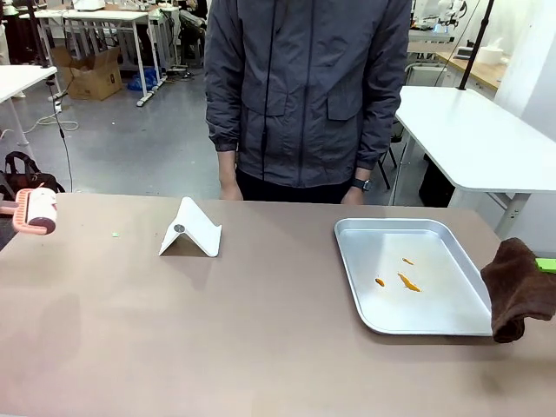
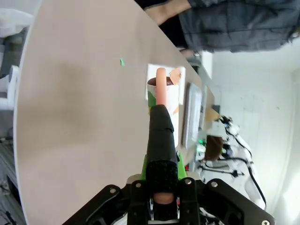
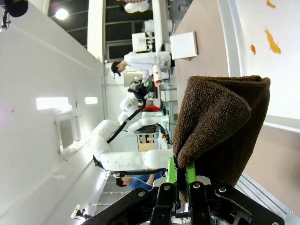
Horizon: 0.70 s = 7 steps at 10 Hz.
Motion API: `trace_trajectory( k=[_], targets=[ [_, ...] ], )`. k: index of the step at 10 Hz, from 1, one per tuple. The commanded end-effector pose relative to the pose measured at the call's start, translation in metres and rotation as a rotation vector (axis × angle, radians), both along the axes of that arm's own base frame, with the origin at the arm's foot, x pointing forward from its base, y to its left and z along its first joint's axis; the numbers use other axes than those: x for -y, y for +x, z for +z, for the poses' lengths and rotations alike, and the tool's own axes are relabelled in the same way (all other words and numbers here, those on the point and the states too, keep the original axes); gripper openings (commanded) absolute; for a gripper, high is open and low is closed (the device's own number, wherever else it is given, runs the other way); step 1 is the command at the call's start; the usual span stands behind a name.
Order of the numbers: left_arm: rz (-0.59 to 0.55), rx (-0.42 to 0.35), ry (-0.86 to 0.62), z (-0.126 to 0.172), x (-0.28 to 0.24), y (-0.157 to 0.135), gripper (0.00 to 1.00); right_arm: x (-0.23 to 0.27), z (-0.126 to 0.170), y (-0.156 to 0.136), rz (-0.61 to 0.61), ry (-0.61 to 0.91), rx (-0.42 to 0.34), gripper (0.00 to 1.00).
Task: Clean the surface of the table.
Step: If a person points to the right, clean the right side of the table with your right hand, and if they point to the left, clean the left side with your left hand.
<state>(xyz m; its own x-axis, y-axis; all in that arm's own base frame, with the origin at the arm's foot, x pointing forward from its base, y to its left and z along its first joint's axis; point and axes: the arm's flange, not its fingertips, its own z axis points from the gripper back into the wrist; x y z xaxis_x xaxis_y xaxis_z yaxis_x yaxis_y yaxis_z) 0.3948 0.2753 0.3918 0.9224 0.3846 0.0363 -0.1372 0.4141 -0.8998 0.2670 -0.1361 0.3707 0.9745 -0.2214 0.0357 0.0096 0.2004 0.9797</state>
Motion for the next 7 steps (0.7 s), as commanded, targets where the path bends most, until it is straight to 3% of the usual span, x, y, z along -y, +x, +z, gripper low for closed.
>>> trace_trajectory(
  k=[1, 2, 7],
  targets=[
    [0.048, -0.075, 0.066, 0.006, 0.022, 0.027, 0.22, 0.000, 0.002, -0.002, 0.012, 0.005, 0.008, 0.00],
    [0.050, -0.148, 0.117, 0.003, 0.030, 0.046, 0.22, 0.000, 0.002, -0.002, 0.012, 0.005, 0.008, 0.00],
    [0.091, -0.277, 0.251, -0.018, 0.056, 0.108, 0.22, 0.000, 0.002, -0.002, 0.012, 0.005, 0.008, 0.00]
  ],
)
